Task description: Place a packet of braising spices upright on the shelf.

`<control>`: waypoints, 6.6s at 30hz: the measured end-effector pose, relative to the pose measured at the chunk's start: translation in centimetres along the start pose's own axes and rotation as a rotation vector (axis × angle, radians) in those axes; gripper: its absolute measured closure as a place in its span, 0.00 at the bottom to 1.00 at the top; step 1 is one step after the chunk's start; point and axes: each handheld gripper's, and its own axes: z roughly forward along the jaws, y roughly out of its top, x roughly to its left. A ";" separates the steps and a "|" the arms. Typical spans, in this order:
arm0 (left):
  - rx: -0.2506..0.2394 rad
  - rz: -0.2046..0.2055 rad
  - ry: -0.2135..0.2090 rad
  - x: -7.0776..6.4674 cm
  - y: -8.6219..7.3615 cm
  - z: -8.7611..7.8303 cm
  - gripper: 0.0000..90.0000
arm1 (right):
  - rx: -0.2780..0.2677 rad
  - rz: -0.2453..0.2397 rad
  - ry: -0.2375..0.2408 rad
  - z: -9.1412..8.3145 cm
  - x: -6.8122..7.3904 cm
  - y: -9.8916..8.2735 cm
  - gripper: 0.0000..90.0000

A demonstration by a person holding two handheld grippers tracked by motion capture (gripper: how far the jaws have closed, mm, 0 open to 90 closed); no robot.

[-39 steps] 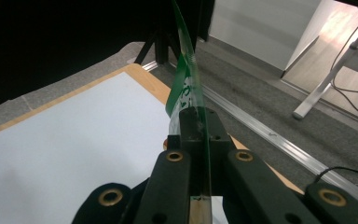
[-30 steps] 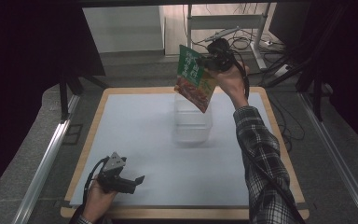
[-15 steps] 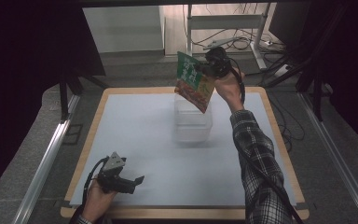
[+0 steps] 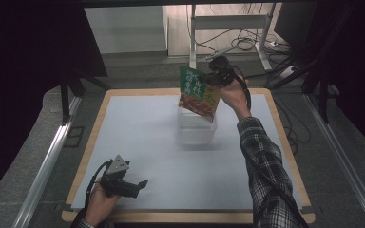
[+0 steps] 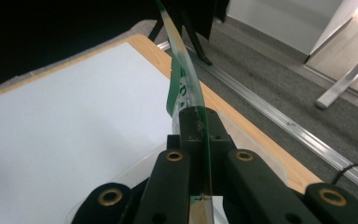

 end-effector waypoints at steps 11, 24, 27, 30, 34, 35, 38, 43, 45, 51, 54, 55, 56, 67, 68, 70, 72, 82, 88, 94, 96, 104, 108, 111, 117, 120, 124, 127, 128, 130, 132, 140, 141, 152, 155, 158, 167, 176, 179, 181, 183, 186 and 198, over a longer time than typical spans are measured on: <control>0.007 0.006 -0.003 -0.1 0.0 0.1 0.00 | 0.028 0.016 -0.016 1.9 0.3 -0.1 0.99; 0.015 0.010 0.002 -0.2 0.0 0.2 0.00 | 0.050 -0.021 -0.032 2.8 1.4 0.2 0.78; 0.012 0.010 0.005 -0.2 0.0 0.1 0.00 | 0.051 -0.030 -0.031 2.7 1.5 0.2 0.74; 0.006 0.006 0.008 -0.1 0.1 0.1 0.00 | 0.050 -0.036 -0.031 2.4 1.7 0.2 0.68; 0.004 0.006 0.010 -0.2 0.1 0.1 0.00 | 0.040 -0.043 -0.038 1.9 2.0 0.4 0.58; 0.005 0.007 0.009 -0.2 0.1 0.1 0.00 | 0.038 -0.040 -0.040 1.8 2.0 0.4 0.56; 0.006 0.007 0.010 -0.2 0.1 0.1 0.00 | 0.036 -0.028 -0.037 1.6 2.0 0.3 0.52; 0.007 0.007 0.010 -0.2 0.1 0.1 0.00 | 0.048 -0.036 -0.040 1.2 2.1 0.0 0.47; 0.008 0.007 0.010 -0.2 0.1 0.1 0.00 | 0.042 -0.028 -0.041 1.1 2.1 -0.1 0.44; 0.009 0.010 0.008 -0.3 0.1 0.1 0.00 | 0.045 -0.012 -0.038 0.8 2.1 -0.3 0.35; 0.011 0.012 0.008 -0.3 0.1 0.1 0.00 | 0.044 -0.011 -0.041 0.7 2.3 -0.3 0.31; 0.009 0.009 0.008 -0.3 0.1 0.1 0.00 | 0.043 -0.013 -0.039 0.6 2.4 -0.3 0.29; 0.009 0.009 0.008 -0.3 0.1 0.1 0.00 | 0.039 -0.012 -0.041 0.5 2.5 -0.4 0.27; 0.009 0.011 0.009 -0.4 0.0 0.1 0.00 | 0.020 -0.006 -0.024 -0.3 2.9 -0.7 0.14; 0.009 0.011 0.009 -0.4 0.0 0.1 0.00 | 0.020 -0.006 -0.024 -0.3 2.9 -0.7 0.14; 0.009 0.011 0.010 -0.4 0.0 0.1 0.00 | 0.018 -0.002 -0.021 -0.4 3.0 -0.8 0.12; 0.008 0.012 0.012 -0.4 0.0 0.1 0.00 | 0.017 -0.002 -0.022 -0.5 3.1 -1.0 0.10; 0.011 0.021 0.017 -0.5 0.0 0.1 0.00 | 0.024 -0.005 -0.012 -0.9 3.6 -1.8 0.07; 0.013 0.021 0.016 -0.6 0.0 0.1 0.00 | 0.032 -0.003 -0.010 -1.0 3.6 -2.5 0.05; 0.015 0.023 0.015 -0.6 -0.1 0.2 0.00 | 0.031 0.001 -0.005 -1.2 3.7 -3.1 0.03; 0.016 0.025 0.014 -0.6 -0.1 0.2 0.00 | 0.030 0.001 -0.005 -1.3 3.7 -3.4 0.02; 0.018 0.025 0.014 -0.7 -0.1 0.1 0.00 | 0.023 0.007 -0.002 -1.8 3.7 -4.2 0.02; 0.017 0.025 0.014 -0.7 -0.1 0.1 0.00 | 0.010 0.011 -0.002 -2.4 3.8 -4.6 0.02; 0.013 0.024 0.013 -0.6 -0.1 0.1 0.00 | 0.000 0.017 0.007 -2.7 3.9 -5.0 0.01; 0.010 0.021 0.005 -0.7 -0.1 0.1 0.00 | 0.003 0.026 0.013 -3.2 4.1 -5.7 0.00; 0.009 0.018 0.000 -0.7 -0.1 0.1 0.00 | -0.007 0.022 0.004 -3.6 4.3 -6.3 0.00; 0.002 0.013 0.001 -0.6 -0.1 0.0 0.00 | -0.014 0.024 0.007 -4.1 4.6 -7.0 0.00; -0.002 0.009 0.000 -0.6 -0.1 0.0 0.00 | -0.021 0.029 0.012 -4.5 4.9 -7.5 0.00; -0.002 0.008 0.001 -0.6 -0.1 0.0 0.00 | -0.021 0.028 0.013 -4.5 4.9 -7.7 0.00; -0.004 0.009 0.002 -0.6 -0.1 0.0 0.00 | -0.023 0.031 0.014 -4.7 5.1 -8.1 0.00; -0.003 0.009 0.001 -0.6 -0.1 0.0 0.00 | -0.026 0.033 0.016 -4.8 5.4 -8.6 0.00; -0.002 0.009 0.001 -0.6 -0.1 0.0 0.00 | -0.031 0.047 0.011 -5.3 6.0 -10.7 0.00; -0.001 0.010 0.001 -0.6 -0.1 0.0 0.00 | -0.033 0.050 0.011 -5.4 6.1 -10.9 0.00; 0.002 0.015 -0.001 -0.7 -0.1 0.1 0.00 | -0.024 0.051 0.009 -6.3 7.3 -13.8 0.00; 0.004 0.016 -0.002 -0.7 -0.1 0.1 0.00 | -0.026 0.055 0.012 -6.6 7.6 -14.5 0.00; 0.005 0.016 -0.002 -0.8 -0.1 0.1 0.00 | -0.028 0.059 0.014 -7.0 7.8 -15.2 0.00; 0.003 0.017 -0.004 -0.8 -0.1 0.1 0.00 | -0.038 0.071 0.002 -8.5 8.6 -16.8 0.00; 0.000 0.015 -0.008 -0.8 -0.1 0.2 0.00 | -0.039 0.086 -0.010 -9.8 9.1 -18.2 0.00; 0.000 0.018 -0.008 -0.8 -0.1 0.2 0.00 | -0.037 0.093 -0.016 -10.2 9.2 -18.8 0.00; -0.002 0.016 -0.009 -0.8 -0.1 0.1 0.00 | -0.035 0.100 -0.017 -10.5 9.2 -19.2 0.00; -0.003 0.013 -0.010 -0.8 -0.1 0.1 0.00 | -0.039 0.105 -0.016 -10.8 9.2 -19.6 0.00; -0.004 0.014 -0.011 -0.8 -0.1 0.1 0.00 | -0.037 0.116 -0.014 -11.2 9.3 -20.4 0.00; -0.008 0.020 -0.011 -0.9 -0.1 0.2 0.00 | -0.039 0.129 -0.057 -13.5 9.7 -23.3 0.00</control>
